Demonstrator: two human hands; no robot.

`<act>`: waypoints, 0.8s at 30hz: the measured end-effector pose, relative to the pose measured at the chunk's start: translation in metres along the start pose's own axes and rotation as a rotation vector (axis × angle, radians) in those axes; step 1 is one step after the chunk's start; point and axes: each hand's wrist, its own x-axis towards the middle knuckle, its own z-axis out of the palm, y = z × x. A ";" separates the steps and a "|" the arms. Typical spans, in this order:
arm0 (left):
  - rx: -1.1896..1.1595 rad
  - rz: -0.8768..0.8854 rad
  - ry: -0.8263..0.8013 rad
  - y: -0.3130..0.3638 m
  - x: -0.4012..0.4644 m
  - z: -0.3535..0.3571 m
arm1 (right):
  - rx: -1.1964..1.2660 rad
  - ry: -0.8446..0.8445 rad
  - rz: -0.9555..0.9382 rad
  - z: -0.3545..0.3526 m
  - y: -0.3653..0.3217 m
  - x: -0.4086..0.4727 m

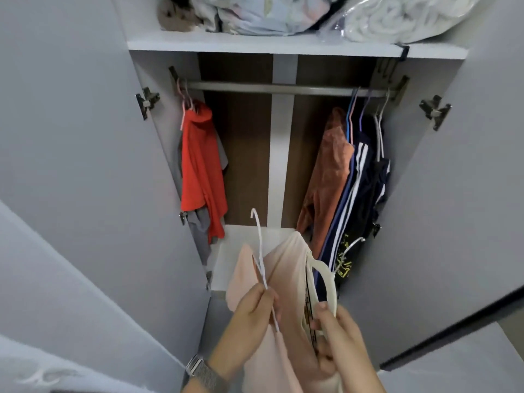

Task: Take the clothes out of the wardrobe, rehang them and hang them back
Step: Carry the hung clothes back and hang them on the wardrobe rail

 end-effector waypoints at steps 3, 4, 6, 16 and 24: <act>0.025 0.041 0.028 0.011 0.039 -0.024 | 0.024 -0.026 -0.014 0.027 -0.018 0.032; 0.037 0.052 0.037 0.015 0.053 -0.032 | 0.031 -0.039 -0.021 0.036 -0.025 0.044; 0.044 0.060 0.049 0.024 0.084 -0.048 | 0.024 -0.072 -0.021 0.055 -0.038 0.070; -0.035 0.043 0.344 0.063 0.225 -0.124 | 0.050 -0.099 -0.025 0.128 -0.120 0.207; -0.054 0.088 0.367 0.106 0.300 -0.171 | 0.022 -0.113 -0.068 0.163 -0.163 0.263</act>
